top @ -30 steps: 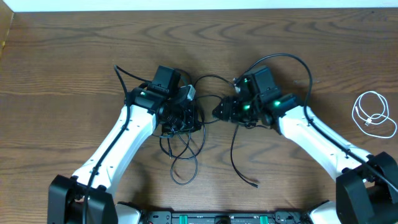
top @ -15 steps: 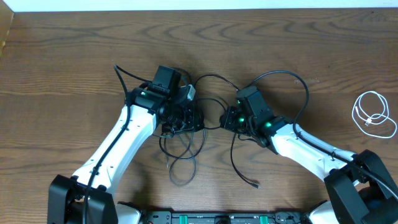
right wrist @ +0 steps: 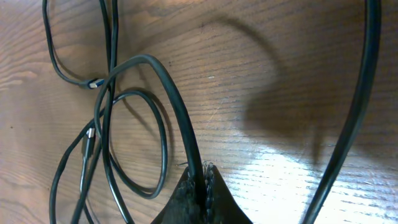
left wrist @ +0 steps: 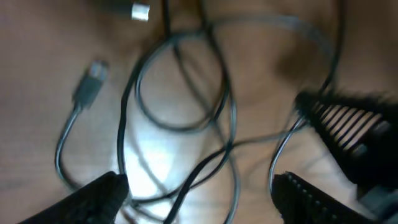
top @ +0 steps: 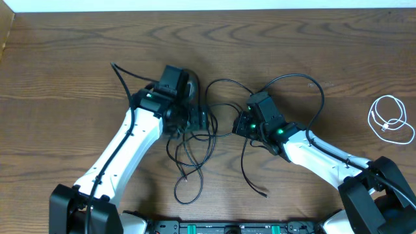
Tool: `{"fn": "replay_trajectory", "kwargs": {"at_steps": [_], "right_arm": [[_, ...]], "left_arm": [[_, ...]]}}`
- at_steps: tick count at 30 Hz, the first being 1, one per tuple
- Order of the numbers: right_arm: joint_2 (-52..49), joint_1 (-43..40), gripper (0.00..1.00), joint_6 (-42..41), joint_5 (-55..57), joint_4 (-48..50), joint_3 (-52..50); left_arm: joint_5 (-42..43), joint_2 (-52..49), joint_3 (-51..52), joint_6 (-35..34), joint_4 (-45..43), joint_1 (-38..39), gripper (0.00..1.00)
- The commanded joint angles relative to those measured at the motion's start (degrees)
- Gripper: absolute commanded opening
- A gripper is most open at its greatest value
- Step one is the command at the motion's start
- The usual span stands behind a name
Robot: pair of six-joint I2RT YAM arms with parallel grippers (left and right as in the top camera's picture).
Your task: Untangle cables
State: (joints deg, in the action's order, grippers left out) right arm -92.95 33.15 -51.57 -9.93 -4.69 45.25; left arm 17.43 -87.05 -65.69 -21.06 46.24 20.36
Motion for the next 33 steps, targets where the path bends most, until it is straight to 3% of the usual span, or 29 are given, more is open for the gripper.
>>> {"fn": "replay_trajectory", "kwargs": {"at_steps": [1, 9, 21, 33], "right_arm": [[-0.07, 0.39, 0.01, 1.07, 1.44, 0.04, -0.42], [-0.07, 0.39, 0.01, 1.07, 1.42, -0.02, -0.42], [-0.07, 0.39, 0.01, 1.09, 1.44, -0.24, -0.42], [-0.07, 0.39, 0.01, 1.09, 1.46, -0.44, -0.42]], "left_arm": [[-2.08, -0.22, -1.95, -0.92, -3.32, 0.72, 0.69], [-7.82, -3.98, -1.92, -3.26, -8.37, 6.08, 0.57], [-7.85, -15.37, -1.92, -3.26, -9.75, 7.72, 0.57], [-7.85, -16.61, -0.61, -3.74, -14.27, 8.04, 0.57]]}}
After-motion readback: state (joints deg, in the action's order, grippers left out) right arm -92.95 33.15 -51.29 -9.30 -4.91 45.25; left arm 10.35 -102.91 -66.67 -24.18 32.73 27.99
